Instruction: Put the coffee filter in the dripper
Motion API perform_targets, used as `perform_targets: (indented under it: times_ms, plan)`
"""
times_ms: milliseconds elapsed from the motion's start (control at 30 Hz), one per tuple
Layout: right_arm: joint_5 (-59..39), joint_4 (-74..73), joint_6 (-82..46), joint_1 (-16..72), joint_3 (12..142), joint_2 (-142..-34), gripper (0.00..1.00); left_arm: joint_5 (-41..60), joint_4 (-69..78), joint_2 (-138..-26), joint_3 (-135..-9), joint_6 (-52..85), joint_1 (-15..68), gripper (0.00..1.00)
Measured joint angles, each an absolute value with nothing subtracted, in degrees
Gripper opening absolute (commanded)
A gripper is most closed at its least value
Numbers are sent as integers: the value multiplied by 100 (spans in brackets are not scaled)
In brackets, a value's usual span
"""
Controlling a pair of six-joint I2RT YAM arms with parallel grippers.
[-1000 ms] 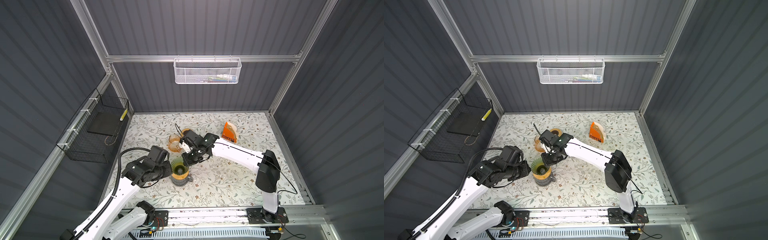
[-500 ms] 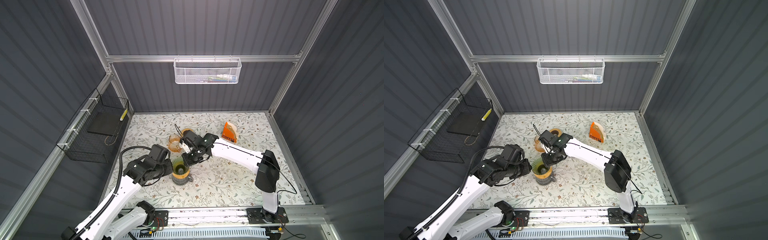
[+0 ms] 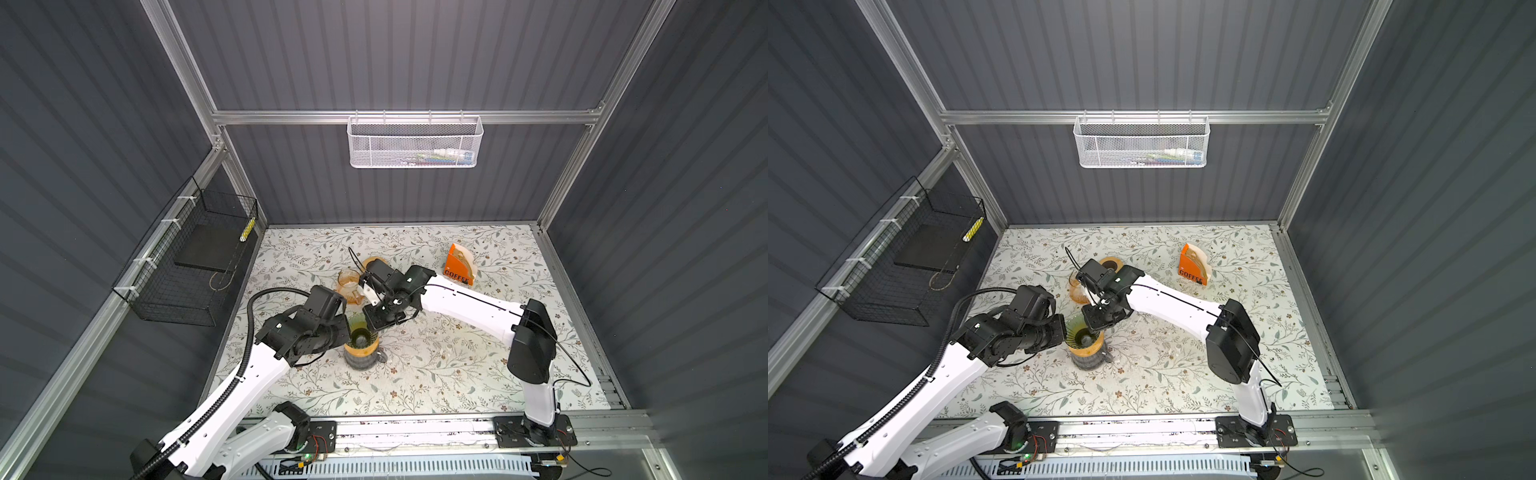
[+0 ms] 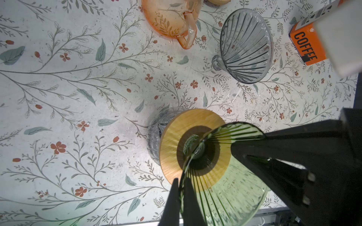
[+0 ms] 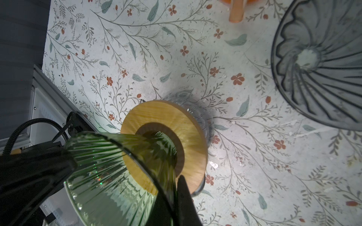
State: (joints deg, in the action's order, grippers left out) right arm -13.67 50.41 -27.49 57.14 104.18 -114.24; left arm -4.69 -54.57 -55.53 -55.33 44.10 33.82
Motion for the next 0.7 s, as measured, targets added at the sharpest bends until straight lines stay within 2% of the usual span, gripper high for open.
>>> perform_targets:
  times_ms: [700]
  plan:
    - [-1372,5041,-2703,5704,10429,-11461,0,-464,-5315,-5492,-5384,4414,3382,0]
